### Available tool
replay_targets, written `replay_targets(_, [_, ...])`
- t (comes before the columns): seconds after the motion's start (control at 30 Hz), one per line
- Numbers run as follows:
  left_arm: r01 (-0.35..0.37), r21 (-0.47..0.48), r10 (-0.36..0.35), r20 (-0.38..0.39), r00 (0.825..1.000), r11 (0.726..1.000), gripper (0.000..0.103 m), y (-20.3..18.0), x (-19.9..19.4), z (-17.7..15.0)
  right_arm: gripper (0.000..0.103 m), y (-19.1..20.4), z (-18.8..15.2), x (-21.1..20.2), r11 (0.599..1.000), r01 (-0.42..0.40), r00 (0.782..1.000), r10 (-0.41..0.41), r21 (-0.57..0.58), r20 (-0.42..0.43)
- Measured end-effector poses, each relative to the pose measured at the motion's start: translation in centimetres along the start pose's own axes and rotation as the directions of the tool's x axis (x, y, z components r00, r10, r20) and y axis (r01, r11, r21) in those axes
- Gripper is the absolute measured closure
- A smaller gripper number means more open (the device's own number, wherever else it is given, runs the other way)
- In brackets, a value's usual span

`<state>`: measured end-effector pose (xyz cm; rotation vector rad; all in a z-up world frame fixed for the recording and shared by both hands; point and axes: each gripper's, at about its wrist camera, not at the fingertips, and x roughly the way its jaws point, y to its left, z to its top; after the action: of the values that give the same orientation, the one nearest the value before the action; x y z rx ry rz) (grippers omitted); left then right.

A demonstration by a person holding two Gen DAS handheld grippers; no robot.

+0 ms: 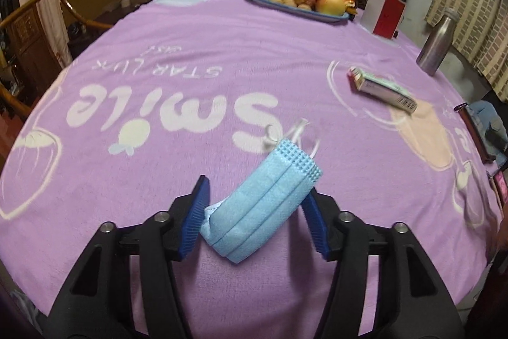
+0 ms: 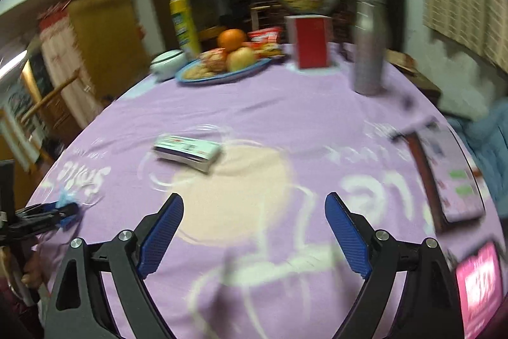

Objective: Collect trash
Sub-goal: 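Grasp the white medicine box with the right tool while the left tool holds the mask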

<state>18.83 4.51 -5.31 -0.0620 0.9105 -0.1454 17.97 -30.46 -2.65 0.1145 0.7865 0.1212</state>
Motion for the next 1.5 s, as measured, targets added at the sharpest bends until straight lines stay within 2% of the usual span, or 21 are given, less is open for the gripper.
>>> replay_targets(0.03, [0.007, 0.001, -0.007, -0.01, 1.0, 1.0, 0.042, 0.0, 0.2, -0.1, 0.014, 0.7, 0.6, 0.3, 1.0, -0.004, 1.0, 0.004, -0.021, -0.005])
replay_targets(0.17, [0.022, -0.01, -0.022, 0.021, 1.0, 1.0, 0.028, 0.4, -0.4, -0.4, 0.014, 4.4, 3.1, 2.3, 0.993, -0.033, 0.999, 0.03, -0.116, -0.027])
replay_targets(0.4, [0.083, -0.066, -0.083, 0.013, 0.997, 0.994, 0.022, 1.4, -0.3, -0.4, 0.013, 8.3, 5.5, 8.3, 0.968, -0.028, 0.995, 0.003, -0.251, -0.096])
replay_targets(0.5, [0.09, -0.063, -0.089, 0.014, 0.996, 0.994, 0.021, 1.4, -0.4, -0.4, 0.013, 8.6, 5.9, 10.6, 0.961, -0.007, 0.994, -0.023, -0.276, -0.105])
replay_targets(0.67, [0.108, -0.068, -0.107, 0.015, 0.994, 0.992, 0.018, 1.5, -0.5, -0.5, 0.013, 7.8, 6.0, 13.6, 0.965, -0.012, 0.992, -0.022, -0.263, -0.125])
replay_targets(0.83, [0.109, -0.069, -0.108, 0.016, 0.994, 0.992, 0.018, 1.4, -0.5, -0.5, 0.014, 7.4, 5.7, 15.0, 0.963, -0.07, 0.986, 0.027, -0.26, -0.166])
replay_targets(0.87, [0.109, -0.072, -0.108, 0.017, 0.994, 0.991, 0.018, 1.5, -0.5, -0.5, 0.018, 7.4, 5.6, 15.2, 0.963, -0.096, 0.98, 0.048, -0.252, -0.191])
replay_targets(0.93, [0.111, -0.076, -0.11, 0.019, 0.994, 0.991, 0.018, 1.5, -0.5, -0.5, 0.027, 7.7, 5.1, 15.1, 0.948, -0.244, 0.937, 0.176, -0.205, -0.302])
replay_targets(1.0, [0.114, -0.084, -0.112, 0.022, 0.993, 0.99, 0.018, 1.5, -0.6, -0.5, 0.029, 8.7, 4.6, 14.0, 0.922, -0.323, 0.913, 0.244, -0.214, -0.328])
replay_targets(1.03, [0.114, -0.087, -0.113, 0.023, 0.993, 0.99, 0.018, 1.5, -0.6, -0.5, 0.03, 9.5, 4.3, 13.0, 0.907, -0.328, 0.92, 0.243, -0.265, -0.309])
replay_targets(1.07, [0.114, -0.088, -0.112, 0.023, 0.993, 0.99, 0.018, 1.5, -0.6, -0.5, 0.028, 10.5, 4.1, 11.9, 0.896, -0.287, 0.945, 0.206, -0.34, -0.255])
replay_targets(1.13, [0.11, -0.086, -0.109, 0.022, 0.994, 0.99, 0.018, 1.5, -0.6, -0.5, 0.028, 11.2, 4.1, 11.2, 0.891, -0.204, 0.973, 0.141, -0.405, -0.18])
replay_targets(1.23, [0.101, -0.082, -0.1, 0.02, 0.995, 0.991, 0.018, 1.3, -0.5, -0.5, 0.028, 10.5, 4.4, 12.5, 0.918, -0.159, 0.979, 0.098, -0.363, -0.181])
replay_targets(1.3, [0.098, -0.082, -0.096, 0.02, 0.995, 0.992, 0.018, 1.3, -0.5, -0.5, 0.028, 10.3, 4.6, 13.4, 0.931, -0.164, 0.975, 0.103, -0.327, -0.196])
replay_targets(1.5, [0.098, -0.077, -0.097, 0.019, 0.995, 0.992, 0.018, 1.3, -0.5, -0.5, 0.031, 11.9, 3.7, 14.1, 0.922, -0.186, 0.969, 0.115, -0.341, -0.218])
